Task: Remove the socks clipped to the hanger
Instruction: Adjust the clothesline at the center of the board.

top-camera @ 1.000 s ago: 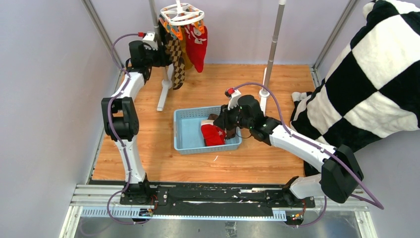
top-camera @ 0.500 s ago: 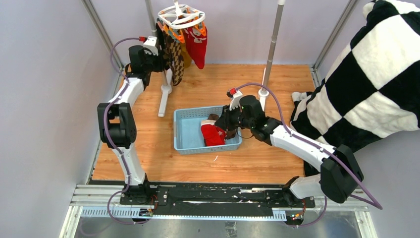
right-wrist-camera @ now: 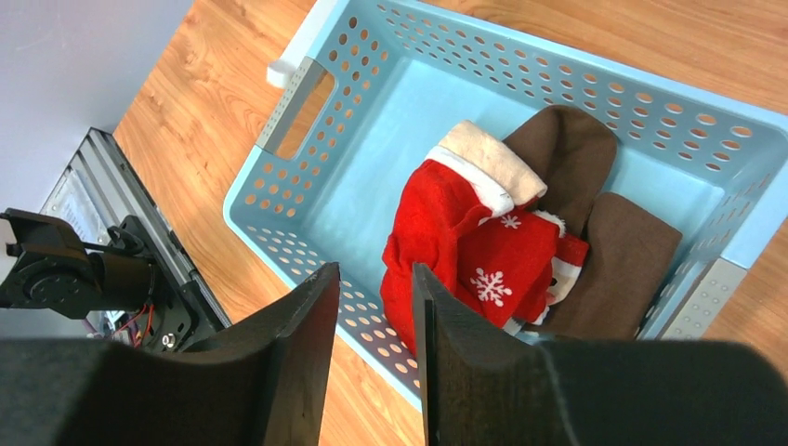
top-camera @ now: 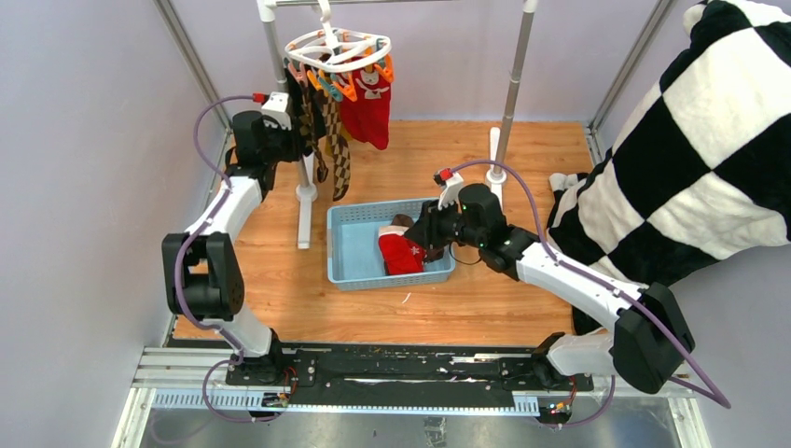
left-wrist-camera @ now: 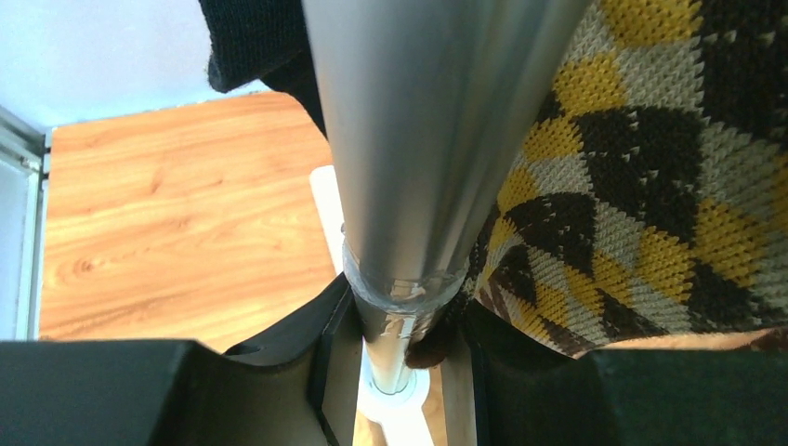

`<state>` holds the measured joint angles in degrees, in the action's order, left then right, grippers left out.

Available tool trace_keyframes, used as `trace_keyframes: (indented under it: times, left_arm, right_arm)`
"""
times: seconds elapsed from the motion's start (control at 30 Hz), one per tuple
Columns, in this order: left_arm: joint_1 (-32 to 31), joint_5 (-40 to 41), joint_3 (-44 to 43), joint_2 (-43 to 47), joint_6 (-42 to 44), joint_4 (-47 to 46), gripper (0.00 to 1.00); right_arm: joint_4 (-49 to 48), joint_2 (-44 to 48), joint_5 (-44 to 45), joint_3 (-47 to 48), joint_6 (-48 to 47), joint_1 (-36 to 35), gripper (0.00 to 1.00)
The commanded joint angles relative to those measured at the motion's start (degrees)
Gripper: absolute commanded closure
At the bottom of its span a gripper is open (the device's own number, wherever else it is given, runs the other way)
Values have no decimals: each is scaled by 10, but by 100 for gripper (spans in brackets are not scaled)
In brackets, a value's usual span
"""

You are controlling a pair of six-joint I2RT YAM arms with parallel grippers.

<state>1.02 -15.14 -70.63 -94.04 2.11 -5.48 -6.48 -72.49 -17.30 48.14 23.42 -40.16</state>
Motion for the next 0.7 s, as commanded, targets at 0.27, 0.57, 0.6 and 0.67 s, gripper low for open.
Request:
trace_keyframes:
  times: [0.27,0.57,0.6,0.67]
  left_arm:
    - [-1,49,-1,82,-8,166,1]
    - [11,-1,24,190,-13,288,0]
    - [14,-12,24,206,-14,306,0]
    - [21,-34,24,234,-13,349,0]
  right_arm:
    - [-52,3,75,44,-38,-58,35]
    - [-120,-92,120,180,-125,-111,21]
    - [-144,-107,125,191,-135,-115,21]
    - [-205,-139,139,207,-164,-124,20]
